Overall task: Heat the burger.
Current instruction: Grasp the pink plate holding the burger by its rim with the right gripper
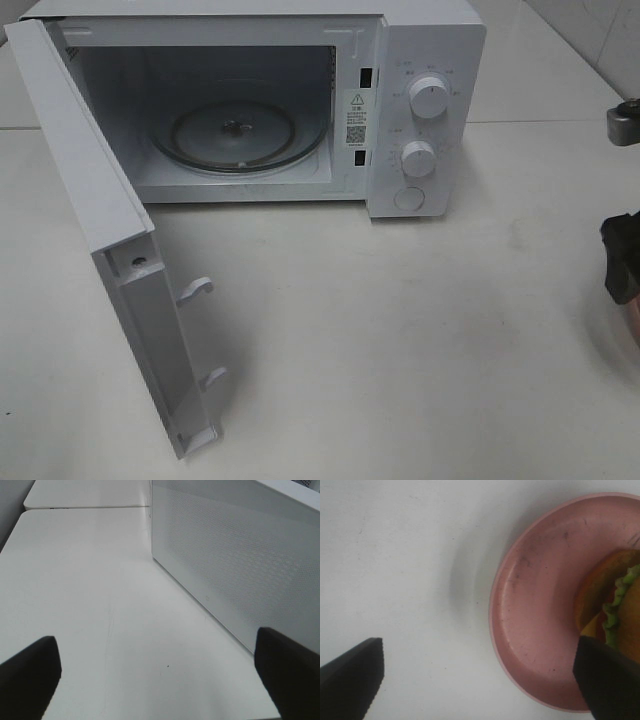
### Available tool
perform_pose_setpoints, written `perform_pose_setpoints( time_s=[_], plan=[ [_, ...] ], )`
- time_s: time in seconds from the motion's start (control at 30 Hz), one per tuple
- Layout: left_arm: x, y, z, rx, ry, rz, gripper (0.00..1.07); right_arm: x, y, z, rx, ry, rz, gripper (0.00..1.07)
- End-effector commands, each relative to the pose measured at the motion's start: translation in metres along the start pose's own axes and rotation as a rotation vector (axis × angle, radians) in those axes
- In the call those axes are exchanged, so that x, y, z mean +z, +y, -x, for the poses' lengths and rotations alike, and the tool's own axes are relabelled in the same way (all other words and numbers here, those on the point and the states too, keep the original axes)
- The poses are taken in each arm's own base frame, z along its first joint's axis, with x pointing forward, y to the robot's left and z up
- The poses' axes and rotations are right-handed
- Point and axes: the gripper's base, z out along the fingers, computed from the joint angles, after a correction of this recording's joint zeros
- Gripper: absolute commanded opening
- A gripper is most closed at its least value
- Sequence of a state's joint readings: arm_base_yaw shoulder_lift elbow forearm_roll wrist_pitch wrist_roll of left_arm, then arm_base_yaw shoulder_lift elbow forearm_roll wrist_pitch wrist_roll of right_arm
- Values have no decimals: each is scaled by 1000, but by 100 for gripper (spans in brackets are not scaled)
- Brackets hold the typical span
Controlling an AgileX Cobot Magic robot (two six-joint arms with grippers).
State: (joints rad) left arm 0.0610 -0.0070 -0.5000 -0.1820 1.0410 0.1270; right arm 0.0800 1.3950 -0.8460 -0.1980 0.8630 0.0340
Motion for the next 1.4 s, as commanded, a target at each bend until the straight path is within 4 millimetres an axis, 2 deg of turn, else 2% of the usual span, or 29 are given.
perform_pose_setpoints(
  time_s=[0.03, 0.27, 0.4, 0.6, 0.83, 0.97, 1.13, 1.4],
  plan=[
    [1, 0, 0, -6, 0, -5, 100, -1, -13, 0, 41, -18, 1, 97],
    [1, 0, 0, -6, 0, -5, 100, 8, -18, 4, 35, -18, -5, 95],
    [1, 0, 0, -6, 0, -5, 100, 28, -16, 11, 29, 25, 3, 93],
    [1, 0, 0, -6, 0, -5, 100, 47, -14, 19, 15, 33, 2, 92],
    [1, 0, 0, -6, 0, -5, 100, 69, -26, 22, 71, 53, 9, 89],
    [1, 0, 0, -6, 0, -5, 100, 78, -25, 24, 65, 59, 13, 88],
    [1, 0, 0, -6, 0, -5, 100, 101, -22, 26, 65, 108, 30, 87],
    [1, 0, 0, -6, 0, -5, 100, 114, -19, 24, 85, 152, 38, 85]
  ],
)
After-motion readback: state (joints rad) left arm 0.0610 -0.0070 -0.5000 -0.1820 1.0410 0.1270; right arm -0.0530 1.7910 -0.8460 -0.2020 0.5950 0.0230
